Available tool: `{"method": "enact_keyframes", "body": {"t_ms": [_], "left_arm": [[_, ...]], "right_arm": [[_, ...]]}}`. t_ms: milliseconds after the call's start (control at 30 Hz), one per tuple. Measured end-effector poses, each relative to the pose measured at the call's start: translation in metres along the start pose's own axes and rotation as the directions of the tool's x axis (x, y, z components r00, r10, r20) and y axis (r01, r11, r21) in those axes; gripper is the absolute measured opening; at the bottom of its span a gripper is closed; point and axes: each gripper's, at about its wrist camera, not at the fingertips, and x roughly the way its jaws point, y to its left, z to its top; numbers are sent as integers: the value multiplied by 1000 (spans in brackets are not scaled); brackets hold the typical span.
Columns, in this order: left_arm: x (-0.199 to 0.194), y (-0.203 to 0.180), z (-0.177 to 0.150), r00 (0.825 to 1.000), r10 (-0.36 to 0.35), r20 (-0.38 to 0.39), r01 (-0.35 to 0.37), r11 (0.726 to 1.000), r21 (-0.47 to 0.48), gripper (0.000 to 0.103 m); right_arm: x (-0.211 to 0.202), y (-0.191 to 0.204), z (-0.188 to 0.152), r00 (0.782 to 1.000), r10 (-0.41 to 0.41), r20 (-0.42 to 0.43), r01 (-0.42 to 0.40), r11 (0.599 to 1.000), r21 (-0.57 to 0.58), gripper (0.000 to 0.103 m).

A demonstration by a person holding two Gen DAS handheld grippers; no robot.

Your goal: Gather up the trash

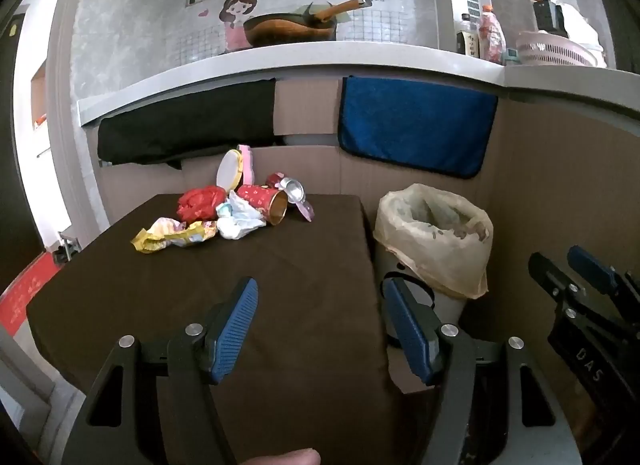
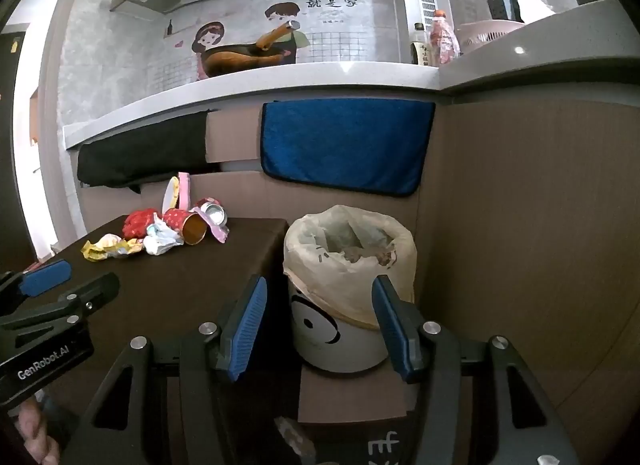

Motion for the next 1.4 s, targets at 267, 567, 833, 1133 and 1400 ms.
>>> {"method": "enact_keyframes", "body": {"t_ms": [267,567,833,1133,1400], "left_arm": [[-8,5,2,1000,-1,23,1,1000,5,67],[-12,7,6,999,-4,36,4,1000,6,67],[-17,6,10,999,-7,49,6,1000,6,67],[-16,7,10,999,2,47,-2,1000,4,67],[-14,11,10,999,2,42,-2,1000,-1,67]], "right_arm": [[0,4,1,1000,-6,3,6,1000,-2,52],[-2,6,3,1000,-13,23,13,1000,-6,52],[-9,8,6,999,-16,44,16,1000,-6,52],[-9,10,6,999,-9,39,9,1000,-6,53],[-9,10,7,999,-9,38,10,1000,-6,53]]}}
